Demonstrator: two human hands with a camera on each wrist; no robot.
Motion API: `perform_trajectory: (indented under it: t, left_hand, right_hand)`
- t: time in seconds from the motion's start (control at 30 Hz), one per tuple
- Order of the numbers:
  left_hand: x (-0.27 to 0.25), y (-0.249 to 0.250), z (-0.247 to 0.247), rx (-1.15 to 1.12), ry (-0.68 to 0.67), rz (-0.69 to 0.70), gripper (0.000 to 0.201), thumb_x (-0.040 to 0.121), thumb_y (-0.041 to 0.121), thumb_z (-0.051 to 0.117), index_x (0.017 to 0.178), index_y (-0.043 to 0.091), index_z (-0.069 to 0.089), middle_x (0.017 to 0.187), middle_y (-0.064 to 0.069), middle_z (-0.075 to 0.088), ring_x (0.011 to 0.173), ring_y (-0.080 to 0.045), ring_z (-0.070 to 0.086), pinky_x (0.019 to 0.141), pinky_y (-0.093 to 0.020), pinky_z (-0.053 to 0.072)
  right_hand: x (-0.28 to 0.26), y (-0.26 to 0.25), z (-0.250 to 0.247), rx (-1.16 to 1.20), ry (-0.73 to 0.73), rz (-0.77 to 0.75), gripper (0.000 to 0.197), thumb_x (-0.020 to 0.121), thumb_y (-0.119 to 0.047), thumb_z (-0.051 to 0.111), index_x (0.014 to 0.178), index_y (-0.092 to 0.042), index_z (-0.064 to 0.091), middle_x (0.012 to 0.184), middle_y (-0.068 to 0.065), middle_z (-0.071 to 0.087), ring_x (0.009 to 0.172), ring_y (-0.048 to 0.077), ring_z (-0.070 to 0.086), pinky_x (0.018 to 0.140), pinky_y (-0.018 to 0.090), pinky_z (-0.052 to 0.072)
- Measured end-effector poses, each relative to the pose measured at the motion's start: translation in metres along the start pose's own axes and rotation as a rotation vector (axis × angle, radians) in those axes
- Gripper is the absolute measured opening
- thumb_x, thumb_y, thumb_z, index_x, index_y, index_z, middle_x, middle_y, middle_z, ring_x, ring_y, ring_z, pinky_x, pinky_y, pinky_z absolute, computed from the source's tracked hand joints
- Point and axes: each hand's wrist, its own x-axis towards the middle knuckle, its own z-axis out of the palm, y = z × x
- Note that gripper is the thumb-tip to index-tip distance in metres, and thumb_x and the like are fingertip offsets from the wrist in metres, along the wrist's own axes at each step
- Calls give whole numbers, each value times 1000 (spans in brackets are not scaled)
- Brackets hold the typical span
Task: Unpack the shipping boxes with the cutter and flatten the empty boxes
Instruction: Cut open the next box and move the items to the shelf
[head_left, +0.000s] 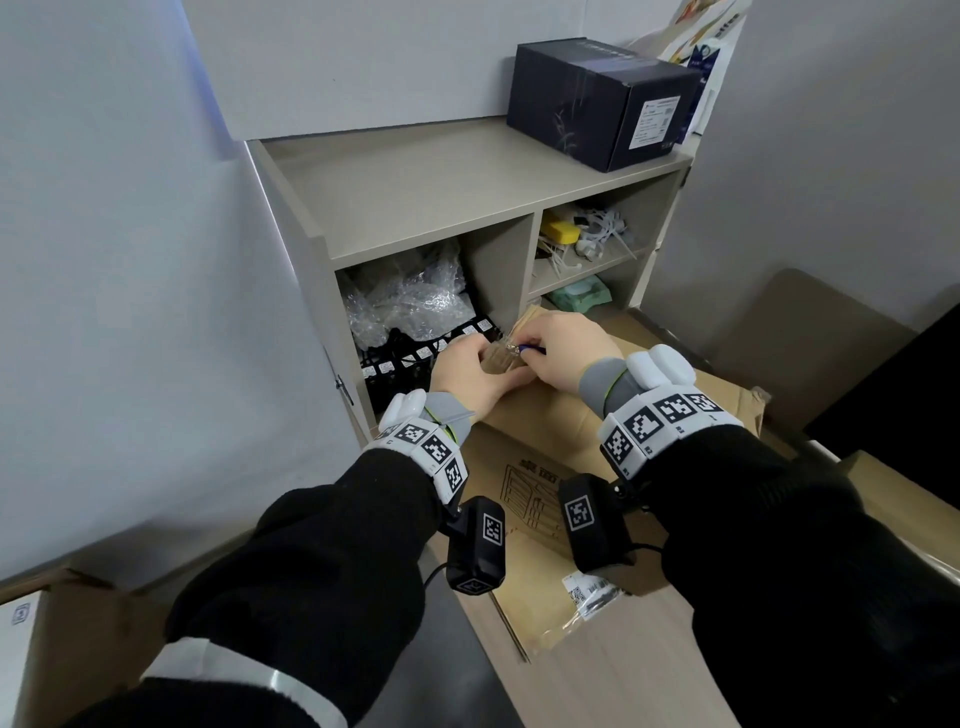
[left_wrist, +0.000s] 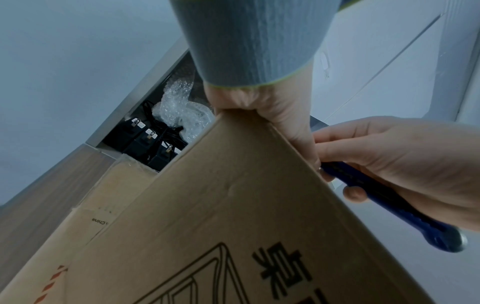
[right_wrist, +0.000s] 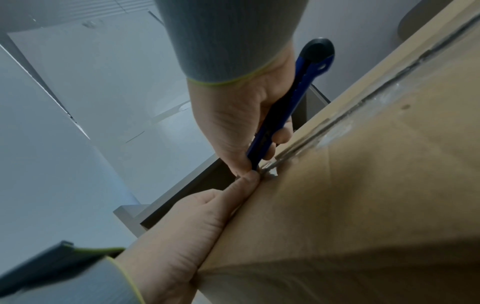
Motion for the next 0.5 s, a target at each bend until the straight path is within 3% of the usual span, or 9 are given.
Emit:
perform_trajectory:
  t: [0.13,0.27,0.4,0.5]
  left_hand:
    - [-1,0,0,1,4,1,48,70,48,80,75,10,50,68,5,43,59,-8,38,52,-25,26]
    - [-1,1,0,-7,1,-16,46,72,44,80,81,7,56,72,4,47,65,-12,43,55,-24,30]
    - [-1,2,2,18,9,-33,51,72,46,79,86,1,57,83,-5,54,76,-18,49,69,-34,40]
    - [-1,2,1,40,21,-30,54,73,46,77,89,-1,58,81,-7,54,76,-20,49,70,-37,41]
  right_hand:
    - [3,-1,-1,-36,-46,14,23,90,-15,48,72,-24,59,91,3,64,87,26,59,67,30,44]
    - [-1,3,-2,-39,-47,30,23,90,-15,49,99,-20,69,102,5,66,95,28,60,73,31,48]
    - [-9,14,-1,-59,-60,25,25,90,-21,48,103,-28,68,110,2,65,100,27,58,77,32,49]
    - [-14,20,-3,-79,-61,38,23,90,-22,48,99,-27,68,110,1,64,100,25,58,76,31,48]
